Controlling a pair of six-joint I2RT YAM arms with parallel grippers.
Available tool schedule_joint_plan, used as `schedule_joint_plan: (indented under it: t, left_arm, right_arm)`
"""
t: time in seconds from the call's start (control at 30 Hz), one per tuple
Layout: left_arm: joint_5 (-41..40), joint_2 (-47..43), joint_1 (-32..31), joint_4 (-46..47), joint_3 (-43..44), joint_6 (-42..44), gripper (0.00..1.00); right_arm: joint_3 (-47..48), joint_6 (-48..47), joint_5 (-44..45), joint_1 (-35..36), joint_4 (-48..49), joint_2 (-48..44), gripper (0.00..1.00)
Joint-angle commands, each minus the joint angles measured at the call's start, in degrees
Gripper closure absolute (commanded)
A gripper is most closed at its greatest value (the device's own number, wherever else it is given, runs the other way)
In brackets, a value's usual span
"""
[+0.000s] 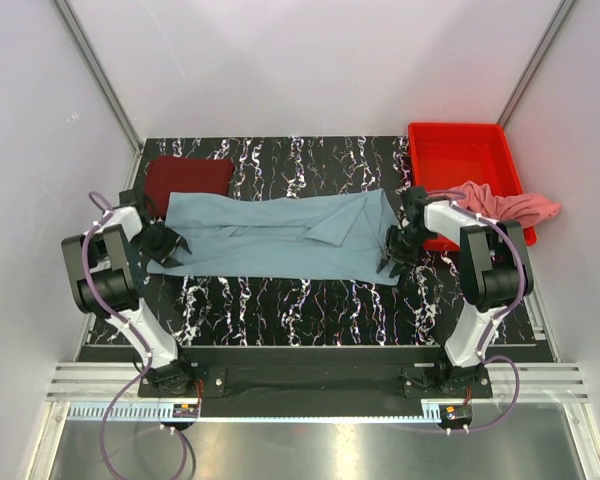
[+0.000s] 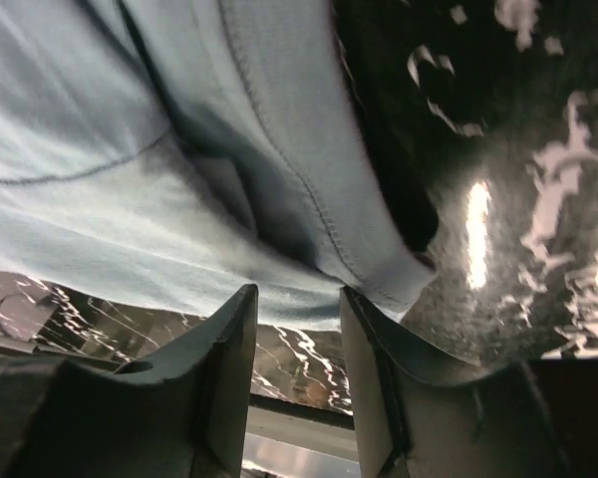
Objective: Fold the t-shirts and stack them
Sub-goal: Fold the tshirt
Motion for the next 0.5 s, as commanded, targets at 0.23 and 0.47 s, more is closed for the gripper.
schedule_joint_plan:
  t: [0.23, 0.47]
  left_arm:
    - [-8.13, -14.41, 0.57, -5.38, -13.51, 1.44, 0.49]
    - [-15.96, -28.91, -7.34, -7.84, -15.18, 1.36, 0.38]
  right_arm:
    - [-3.43, -0.39, -0.15, 0.04, -6.89, -14.34, 0.53]
    - [8.16, 5.65, -15.16, 2.14, 3.45, -10.59, 0.42]
